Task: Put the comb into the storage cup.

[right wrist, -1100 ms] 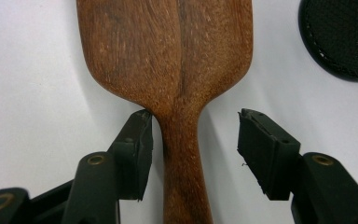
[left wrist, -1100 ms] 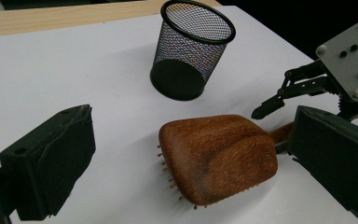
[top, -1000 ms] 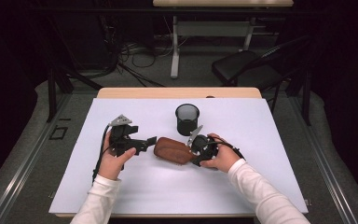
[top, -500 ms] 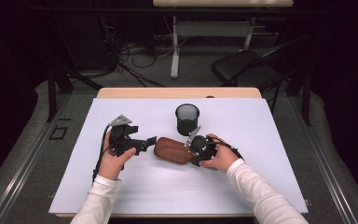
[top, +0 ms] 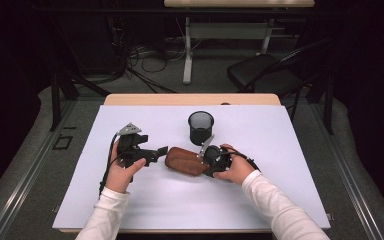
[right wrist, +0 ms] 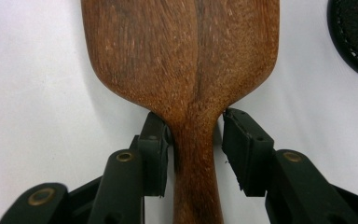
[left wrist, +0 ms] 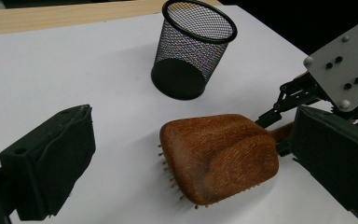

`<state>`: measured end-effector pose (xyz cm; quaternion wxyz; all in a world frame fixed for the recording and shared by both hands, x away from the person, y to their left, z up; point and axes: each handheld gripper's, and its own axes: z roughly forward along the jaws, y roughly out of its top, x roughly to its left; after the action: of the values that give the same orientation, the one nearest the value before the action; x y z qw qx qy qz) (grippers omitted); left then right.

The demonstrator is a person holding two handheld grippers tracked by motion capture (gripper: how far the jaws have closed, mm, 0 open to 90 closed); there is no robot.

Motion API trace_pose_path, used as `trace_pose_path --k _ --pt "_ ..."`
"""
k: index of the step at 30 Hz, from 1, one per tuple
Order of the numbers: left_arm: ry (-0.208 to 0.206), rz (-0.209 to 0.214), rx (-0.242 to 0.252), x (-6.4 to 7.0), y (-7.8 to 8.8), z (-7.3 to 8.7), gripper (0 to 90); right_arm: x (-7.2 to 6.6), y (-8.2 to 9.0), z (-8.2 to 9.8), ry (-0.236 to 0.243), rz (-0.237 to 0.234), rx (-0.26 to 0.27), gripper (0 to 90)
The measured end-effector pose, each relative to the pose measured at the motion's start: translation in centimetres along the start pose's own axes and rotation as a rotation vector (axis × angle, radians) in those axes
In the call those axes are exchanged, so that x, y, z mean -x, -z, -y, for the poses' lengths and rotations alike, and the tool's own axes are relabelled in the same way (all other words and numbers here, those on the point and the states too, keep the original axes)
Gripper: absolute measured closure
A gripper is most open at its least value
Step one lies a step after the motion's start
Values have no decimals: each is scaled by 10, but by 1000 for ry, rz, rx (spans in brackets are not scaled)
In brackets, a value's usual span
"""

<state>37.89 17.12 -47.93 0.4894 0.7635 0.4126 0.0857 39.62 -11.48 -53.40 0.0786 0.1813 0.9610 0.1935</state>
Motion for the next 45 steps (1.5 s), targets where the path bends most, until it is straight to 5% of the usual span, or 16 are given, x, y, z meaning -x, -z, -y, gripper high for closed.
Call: trace_pose_path --k 13,33,45 --pt "1 0 -2 0 0 0 5 -1 1 0 1 -18 -3 700" --pt "-1 -2 -3 -1 1 1 5 -2 1 1 41 -1 -1 719" --pt "5 -3 -5 -2 0 1 5 -1 2 2 26 -19 9 723"
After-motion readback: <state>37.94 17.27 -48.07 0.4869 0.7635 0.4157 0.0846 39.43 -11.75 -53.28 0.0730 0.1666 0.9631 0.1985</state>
